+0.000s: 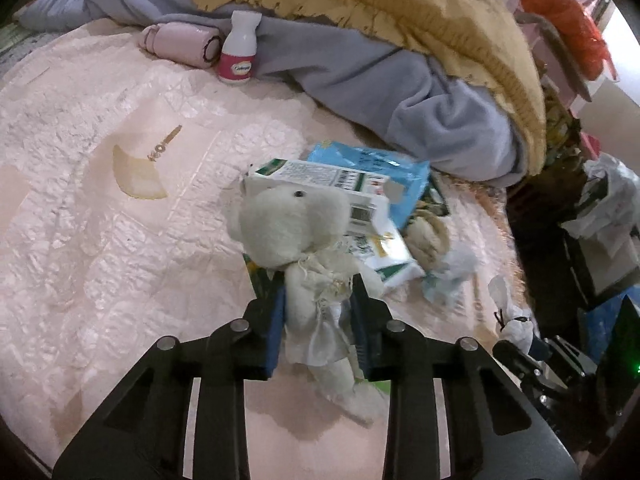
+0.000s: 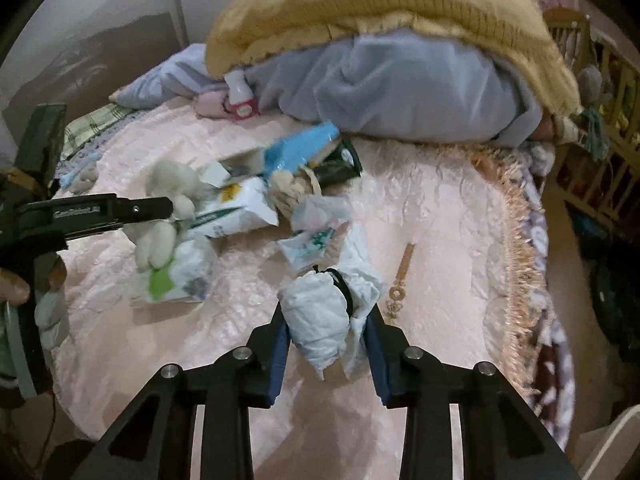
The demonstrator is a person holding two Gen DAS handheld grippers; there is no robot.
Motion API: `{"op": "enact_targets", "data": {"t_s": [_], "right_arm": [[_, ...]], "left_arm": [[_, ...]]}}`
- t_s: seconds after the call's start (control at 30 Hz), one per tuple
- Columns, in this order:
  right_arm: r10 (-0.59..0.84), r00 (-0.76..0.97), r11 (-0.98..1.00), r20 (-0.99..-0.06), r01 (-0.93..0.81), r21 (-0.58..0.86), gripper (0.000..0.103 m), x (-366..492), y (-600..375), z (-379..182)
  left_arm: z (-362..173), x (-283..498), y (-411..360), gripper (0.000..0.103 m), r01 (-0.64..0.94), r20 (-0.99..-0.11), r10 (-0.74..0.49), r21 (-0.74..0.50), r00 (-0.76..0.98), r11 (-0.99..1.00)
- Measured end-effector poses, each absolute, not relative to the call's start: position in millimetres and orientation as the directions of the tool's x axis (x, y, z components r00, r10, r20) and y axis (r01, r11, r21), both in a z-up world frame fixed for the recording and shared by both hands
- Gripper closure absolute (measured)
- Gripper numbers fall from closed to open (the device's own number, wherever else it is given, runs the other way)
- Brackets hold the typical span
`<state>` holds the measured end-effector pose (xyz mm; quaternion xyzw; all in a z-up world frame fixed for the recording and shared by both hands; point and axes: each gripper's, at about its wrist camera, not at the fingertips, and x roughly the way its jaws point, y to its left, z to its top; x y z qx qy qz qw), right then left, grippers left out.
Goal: Collect trash
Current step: 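Grasp the white teddy bear with the left gripper while the right grasps a white tissue bundle, then carry the bear and tissue over the white bucket and open both grippers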
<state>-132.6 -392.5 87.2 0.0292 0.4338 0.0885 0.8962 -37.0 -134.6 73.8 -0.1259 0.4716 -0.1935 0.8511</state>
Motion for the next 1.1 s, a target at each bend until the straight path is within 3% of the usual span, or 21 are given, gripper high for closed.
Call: {"op": "enact_targets", "data": {"t_s": [0.3,1.1], "right_arm": [[0.182,0.654,0.983,-0.734,-0.103,0.152,0.07,-187,-409,118],[-0.135,0.603,0.946,-0.787,0.315,0.08,0.069,-349,-580,111]], "left_arm": [[123,-92,-167,0.077,0.364,-0.72,-0.52,-0.381,0.46,0.85],[157,-212,-369,0.077,0.732,-0.722,-0.606,-0.207,0.333,0.65]]}}
